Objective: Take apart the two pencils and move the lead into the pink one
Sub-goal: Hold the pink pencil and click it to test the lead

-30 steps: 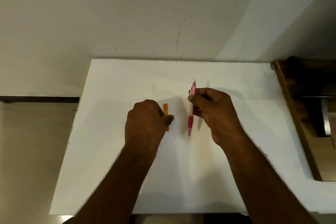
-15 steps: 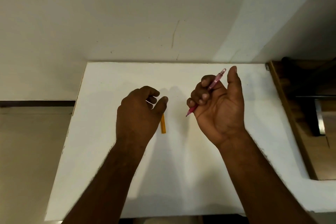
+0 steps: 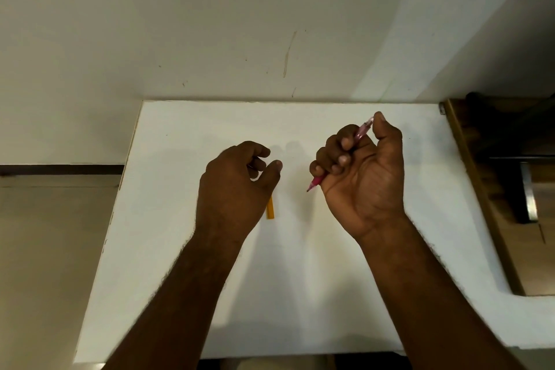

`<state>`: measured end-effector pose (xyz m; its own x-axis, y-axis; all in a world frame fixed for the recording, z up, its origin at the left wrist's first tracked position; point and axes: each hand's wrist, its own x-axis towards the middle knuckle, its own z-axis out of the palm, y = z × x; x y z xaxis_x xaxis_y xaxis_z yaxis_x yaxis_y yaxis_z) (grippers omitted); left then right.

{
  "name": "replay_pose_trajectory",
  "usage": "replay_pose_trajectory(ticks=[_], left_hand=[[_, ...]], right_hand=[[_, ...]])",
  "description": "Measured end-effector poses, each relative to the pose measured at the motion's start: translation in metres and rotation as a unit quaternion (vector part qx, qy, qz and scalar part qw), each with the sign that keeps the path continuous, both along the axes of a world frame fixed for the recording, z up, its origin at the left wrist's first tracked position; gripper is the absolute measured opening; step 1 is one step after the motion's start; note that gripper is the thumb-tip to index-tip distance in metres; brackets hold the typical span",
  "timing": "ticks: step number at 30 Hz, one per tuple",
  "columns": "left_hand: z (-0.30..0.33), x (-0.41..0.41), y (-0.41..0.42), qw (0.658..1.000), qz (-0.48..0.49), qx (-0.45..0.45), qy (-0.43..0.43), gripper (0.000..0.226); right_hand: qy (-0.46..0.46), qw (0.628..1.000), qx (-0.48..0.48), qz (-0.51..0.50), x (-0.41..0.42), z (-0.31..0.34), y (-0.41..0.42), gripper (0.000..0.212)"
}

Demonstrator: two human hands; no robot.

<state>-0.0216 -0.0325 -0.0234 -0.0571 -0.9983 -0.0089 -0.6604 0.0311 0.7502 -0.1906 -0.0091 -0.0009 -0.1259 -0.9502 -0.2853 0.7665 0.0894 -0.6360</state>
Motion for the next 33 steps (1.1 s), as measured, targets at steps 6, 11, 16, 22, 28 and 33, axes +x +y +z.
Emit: replay_pose_trajectory(ticks=[6, 11, 16, 22, 28, 33], left_hand=[[0.0003, -0.0020, 0.0008, 1.000, -0.007, 0.002, 0.010, 0.019], [0.0012, -0.0028, 0.0003, 1.000, -0.010, -0.001, 0.009, 0.019], [0.0008, -0.0028, 0.0009, 1.000, -0.015, -0.001, 0.011, 0.020], [-0.0001, -0.0025, 0.0009, 1.000, -0.017, 0.001, 0.013, 0.019], [-0.0009, -0.0025, 0.0014, 1.000, -0.014, -0.001, 0.009, 0.017], [-0.0012, -0.0026, 0.0010, 1.000, -0.013, 0.002, 0.011, 0.017]], right_hand=[[0.025, 1.000, 0.006, -0.006, 0.0015, 0.0015, -0.0017, 0.052], [0.027, 1.000, 0.009, 0.001, 0.0025, 0.0009, -0.0015, 0.053], [0.035, 0.999, 0.005, -0.007, 0.0019, 0.0001, -0.0024, 0.051], [0.004, 1.000, 0.000, 0.002, 0.0009, -0.0018, -0.0012, 0.053], [0.001, 1.000, 0.002, -0.020, -0.0007, -0.0015, -0.0015, 0.049], [-0.004, 1.000, 0.006, -0.016, 0.0007, -0.0023, -0.0009, 0.052]])
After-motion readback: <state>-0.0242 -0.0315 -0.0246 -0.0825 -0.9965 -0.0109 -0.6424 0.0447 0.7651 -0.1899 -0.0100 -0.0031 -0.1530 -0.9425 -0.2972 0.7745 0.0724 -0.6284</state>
